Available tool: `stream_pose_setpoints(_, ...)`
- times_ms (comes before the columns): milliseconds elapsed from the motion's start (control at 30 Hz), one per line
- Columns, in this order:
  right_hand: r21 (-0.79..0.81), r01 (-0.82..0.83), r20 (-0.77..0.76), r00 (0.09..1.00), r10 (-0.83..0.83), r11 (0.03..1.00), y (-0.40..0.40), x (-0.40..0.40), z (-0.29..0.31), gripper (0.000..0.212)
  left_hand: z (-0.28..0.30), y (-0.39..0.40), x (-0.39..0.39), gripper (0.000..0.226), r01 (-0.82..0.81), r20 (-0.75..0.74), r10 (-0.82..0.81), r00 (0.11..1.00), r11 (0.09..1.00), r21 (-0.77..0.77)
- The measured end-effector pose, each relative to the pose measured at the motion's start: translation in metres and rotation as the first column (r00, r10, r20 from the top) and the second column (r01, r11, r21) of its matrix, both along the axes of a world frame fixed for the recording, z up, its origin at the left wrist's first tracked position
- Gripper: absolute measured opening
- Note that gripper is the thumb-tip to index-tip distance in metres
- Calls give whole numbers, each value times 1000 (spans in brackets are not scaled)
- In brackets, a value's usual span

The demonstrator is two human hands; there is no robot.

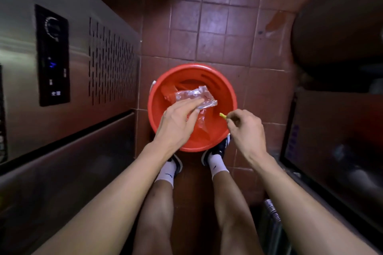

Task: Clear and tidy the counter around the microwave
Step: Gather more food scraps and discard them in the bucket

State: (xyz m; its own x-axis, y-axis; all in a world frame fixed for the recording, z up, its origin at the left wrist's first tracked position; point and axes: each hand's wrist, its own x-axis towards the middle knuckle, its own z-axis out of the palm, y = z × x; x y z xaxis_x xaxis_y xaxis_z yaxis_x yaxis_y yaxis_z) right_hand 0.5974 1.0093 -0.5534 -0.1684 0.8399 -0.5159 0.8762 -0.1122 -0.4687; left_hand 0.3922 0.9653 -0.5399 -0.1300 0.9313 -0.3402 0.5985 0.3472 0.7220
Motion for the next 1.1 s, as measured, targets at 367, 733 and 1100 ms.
stream_pose_setpoints(367,3,55,-20,998,-55,998,12,-15,-54,9,-66,29,15,31,-173,74,176,982,984,-49)
stream_pose_setpoints(733,-55,102,13,995,-101,993,7,-27,-87,10,-105,5,-2,31,-336,75,360,930,915,-223)
stream_pose_setpoints(1100,-87,33,-3,999,-33,996,-9,-61,-107,10,-118,-29,-25,31,-314,-14,329,944,889,-332)
